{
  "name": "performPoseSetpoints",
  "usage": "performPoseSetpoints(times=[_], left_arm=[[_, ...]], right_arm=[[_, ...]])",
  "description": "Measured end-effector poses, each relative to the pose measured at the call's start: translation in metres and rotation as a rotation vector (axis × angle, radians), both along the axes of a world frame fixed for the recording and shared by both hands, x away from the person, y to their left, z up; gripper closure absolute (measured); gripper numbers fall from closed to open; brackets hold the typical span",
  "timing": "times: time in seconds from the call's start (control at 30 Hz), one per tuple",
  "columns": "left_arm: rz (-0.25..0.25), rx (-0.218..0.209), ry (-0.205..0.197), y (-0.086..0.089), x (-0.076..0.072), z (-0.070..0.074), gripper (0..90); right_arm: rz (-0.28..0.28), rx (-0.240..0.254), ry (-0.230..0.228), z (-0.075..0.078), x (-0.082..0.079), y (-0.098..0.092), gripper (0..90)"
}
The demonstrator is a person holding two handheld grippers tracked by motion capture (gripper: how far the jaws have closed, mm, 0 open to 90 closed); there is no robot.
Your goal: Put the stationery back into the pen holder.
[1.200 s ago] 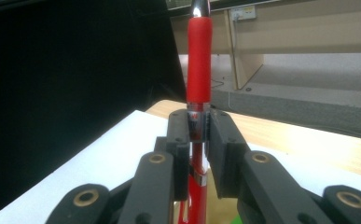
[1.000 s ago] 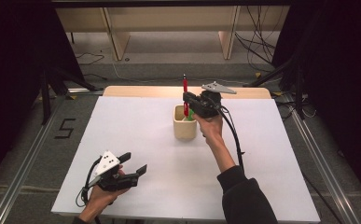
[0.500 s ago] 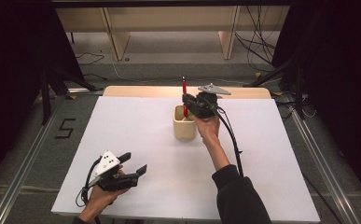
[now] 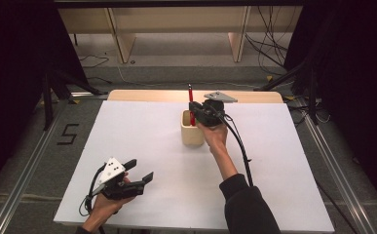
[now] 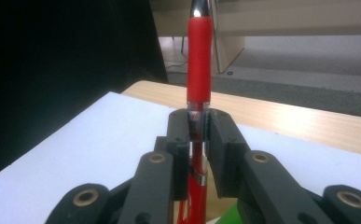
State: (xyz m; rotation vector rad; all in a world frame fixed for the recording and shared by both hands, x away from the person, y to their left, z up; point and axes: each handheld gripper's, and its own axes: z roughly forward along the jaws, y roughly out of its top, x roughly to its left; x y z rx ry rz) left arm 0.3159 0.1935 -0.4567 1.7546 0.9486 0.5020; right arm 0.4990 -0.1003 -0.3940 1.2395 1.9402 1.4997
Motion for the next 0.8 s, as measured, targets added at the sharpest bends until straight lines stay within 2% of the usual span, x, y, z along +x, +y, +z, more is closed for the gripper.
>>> performPoseSetpoints(times=[0.8], left_arm=[[0.0, 0.0, 0.005, 0.001, 0.001, -0.001, 21.4]], right_arm=[[0.01, -0.045, 0.025, -0.013, -0.007, -0.001, 79.6]])
